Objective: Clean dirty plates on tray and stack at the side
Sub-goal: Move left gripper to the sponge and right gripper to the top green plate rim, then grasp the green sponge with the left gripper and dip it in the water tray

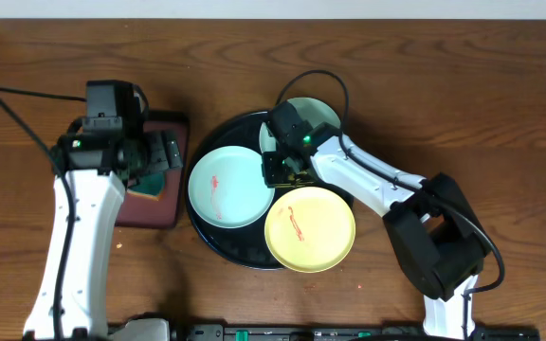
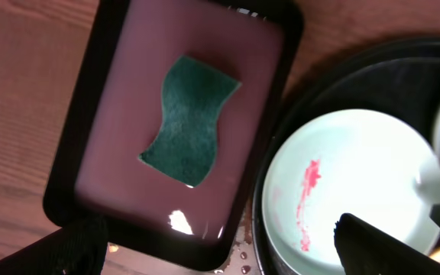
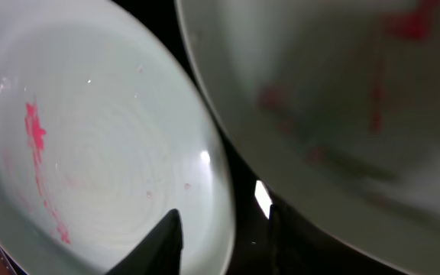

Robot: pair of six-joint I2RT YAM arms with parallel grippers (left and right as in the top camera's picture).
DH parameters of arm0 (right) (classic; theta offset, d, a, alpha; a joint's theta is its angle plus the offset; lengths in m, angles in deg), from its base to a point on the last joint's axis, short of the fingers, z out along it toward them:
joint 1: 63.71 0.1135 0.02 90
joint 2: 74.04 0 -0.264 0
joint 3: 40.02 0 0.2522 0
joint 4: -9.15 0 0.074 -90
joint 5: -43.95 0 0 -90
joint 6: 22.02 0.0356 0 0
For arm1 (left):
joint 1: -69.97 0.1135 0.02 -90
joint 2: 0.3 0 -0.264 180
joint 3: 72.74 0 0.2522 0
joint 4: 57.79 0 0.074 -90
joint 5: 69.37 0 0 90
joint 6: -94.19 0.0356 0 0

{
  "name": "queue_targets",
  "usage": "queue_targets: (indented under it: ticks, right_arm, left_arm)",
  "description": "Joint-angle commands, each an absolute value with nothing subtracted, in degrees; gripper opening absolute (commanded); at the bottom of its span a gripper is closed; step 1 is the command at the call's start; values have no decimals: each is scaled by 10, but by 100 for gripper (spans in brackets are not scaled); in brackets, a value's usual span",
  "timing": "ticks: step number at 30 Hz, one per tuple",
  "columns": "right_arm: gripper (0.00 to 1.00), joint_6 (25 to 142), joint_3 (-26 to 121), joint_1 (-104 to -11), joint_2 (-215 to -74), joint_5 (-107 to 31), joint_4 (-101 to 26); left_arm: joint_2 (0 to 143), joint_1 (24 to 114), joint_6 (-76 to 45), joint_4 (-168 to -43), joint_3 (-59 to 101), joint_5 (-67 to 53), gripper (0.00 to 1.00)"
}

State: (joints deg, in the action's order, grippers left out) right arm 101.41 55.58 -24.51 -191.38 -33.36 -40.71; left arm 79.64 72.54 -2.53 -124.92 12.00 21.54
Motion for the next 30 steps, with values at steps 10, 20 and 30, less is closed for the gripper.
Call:
queue_targets:
  ticks: [10, 20, 30]
  right_arm:
    - [2, 1045, 564, -228, -1941, -363, -397]
    - [1, 1025, 578, -227, -1937, -376, -413]
    - [1, 954, 599, -227, -1938, -359, -457]
  left_arm:
    - [882, 729, -36, -1242, 131, 255, 95]
    - [884, 749, -36, -1236, 131, 263, 95]
    - [901, 767, -12, -1206, 99, 262, 86]
